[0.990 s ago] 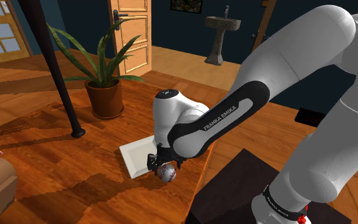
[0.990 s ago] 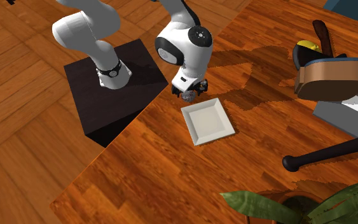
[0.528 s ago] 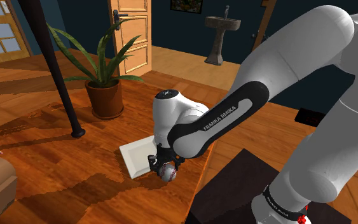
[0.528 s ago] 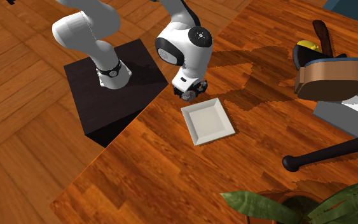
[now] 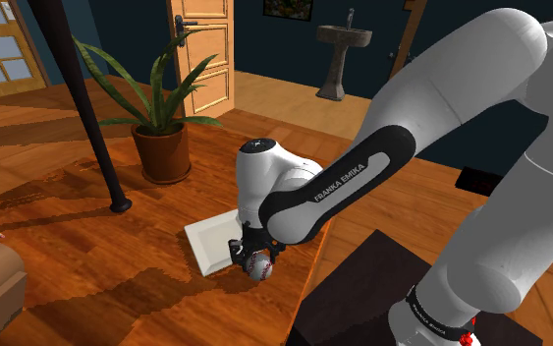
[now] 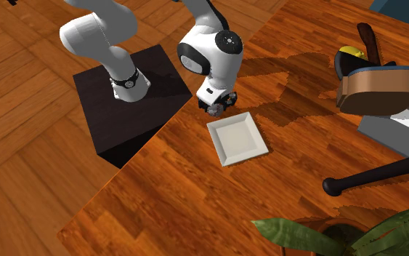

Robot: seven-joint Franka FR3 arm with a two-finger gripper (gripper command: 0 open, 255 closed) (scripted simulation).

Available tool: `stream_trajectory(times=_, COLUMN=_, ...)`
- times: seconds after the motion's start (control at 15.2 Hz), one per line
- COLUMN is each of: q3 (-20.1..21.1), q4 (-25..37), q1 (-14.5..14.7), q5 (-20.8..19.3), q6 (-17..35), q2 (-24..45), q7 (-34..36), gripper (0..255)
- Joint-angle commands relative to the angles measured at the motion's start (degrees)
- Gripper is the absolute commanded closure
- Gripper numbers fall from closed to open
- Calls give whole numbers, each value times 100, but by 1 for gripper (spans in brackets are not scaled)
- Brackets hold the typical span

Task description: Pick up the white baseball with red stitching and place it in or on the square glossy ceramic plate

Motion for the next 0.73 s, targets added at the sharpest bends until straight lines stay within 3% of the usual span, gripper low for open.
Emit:
stream_trajectory(times=0.0, q3=-1, q4=-1, q1=-1, q5=-1, q6=1, q2=1, q7=0, gripper=255)
stream_trajectory(times=0.66, q3=-63, q4=237, q1=36, q5=398, q6=-872, q2=-705, q7=-282, gripper=255)
